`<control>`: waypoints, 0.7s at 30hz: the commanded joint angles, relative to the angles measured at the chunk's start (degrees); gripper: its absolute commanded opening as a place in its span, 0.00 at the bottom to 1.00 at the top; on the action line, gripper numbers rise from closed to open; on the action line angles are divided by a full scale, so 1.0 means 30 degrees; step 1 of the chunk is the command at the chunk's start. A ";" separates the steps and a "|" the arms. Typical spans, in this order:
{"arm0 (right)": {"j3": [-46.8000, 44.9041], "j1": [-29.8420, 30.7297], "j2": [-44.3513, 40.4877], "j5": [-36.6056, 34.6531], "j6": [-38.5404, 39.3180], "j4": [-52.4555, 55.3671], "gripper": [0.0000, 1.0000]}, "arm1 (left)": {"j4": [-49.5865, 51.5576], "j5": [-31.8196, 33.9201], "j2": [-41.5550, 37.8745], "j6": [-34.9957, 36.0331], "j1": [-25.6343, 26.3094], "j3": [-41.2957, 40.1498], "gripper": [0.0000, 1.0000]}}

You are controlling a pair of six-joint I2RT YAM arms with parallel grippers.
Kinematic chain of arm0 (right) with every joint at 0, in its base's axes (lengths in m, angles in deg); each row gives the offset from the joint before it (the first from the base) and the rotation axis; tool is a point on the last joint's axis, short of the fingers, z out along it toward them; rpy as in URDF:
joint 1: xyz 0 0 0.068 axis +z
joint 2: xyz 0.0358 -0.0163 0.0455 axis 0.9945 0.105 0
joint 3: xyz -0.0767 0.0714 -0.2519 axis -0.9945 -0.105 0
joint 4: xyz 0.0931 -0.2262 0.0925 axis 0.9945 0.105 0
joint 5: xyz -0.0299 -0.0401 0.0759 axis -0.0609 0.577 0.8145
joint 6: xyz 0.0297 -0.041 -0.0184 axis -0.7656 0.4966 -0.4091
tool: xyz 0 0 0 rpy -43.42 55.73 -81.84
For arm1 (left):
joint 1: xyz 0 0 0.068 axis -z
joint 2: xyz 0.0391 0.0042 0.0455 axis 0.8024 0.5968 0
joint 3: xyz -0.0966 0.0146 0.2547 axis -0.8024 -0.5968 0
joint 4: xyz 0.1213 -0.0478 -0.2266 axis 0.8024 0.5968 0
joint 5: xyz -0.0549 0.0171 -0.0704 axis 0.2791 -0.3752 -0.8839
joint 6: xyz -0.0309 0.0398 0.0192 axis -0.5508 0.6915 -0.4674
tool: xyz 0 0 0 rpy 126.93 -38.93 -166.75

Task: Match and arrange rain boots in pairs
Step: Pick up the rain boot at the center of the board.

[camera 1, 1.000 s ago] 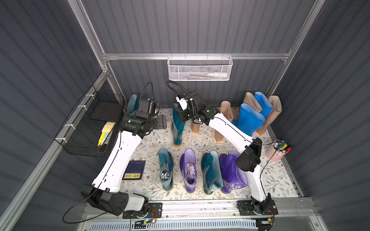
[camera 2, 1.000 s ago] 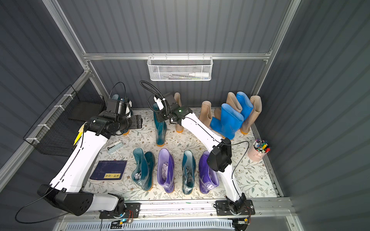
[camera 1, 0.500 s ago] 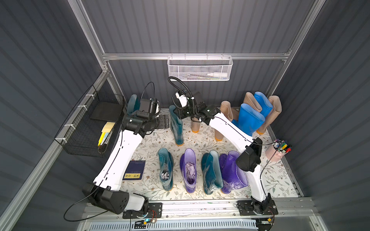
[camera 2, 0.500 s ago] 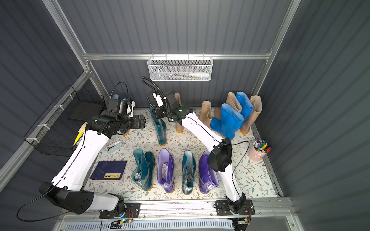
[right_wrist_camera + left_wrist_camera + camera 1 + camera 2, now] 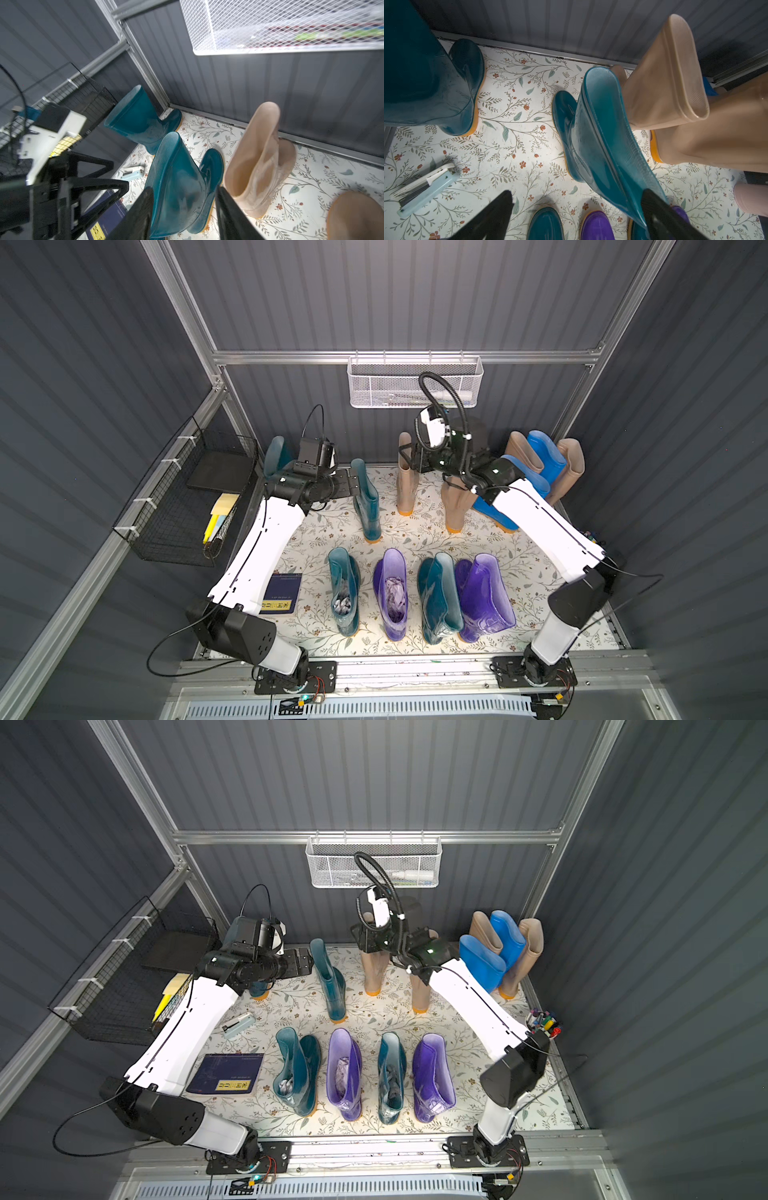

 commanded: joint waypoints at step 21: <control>-1.0350 -0.2791 -0.7977 0.0326 -0.1456 -0.2475 0.69 | 0.3035 0.3769 0.6869 -0.1370 0.2273 0.6513 0.76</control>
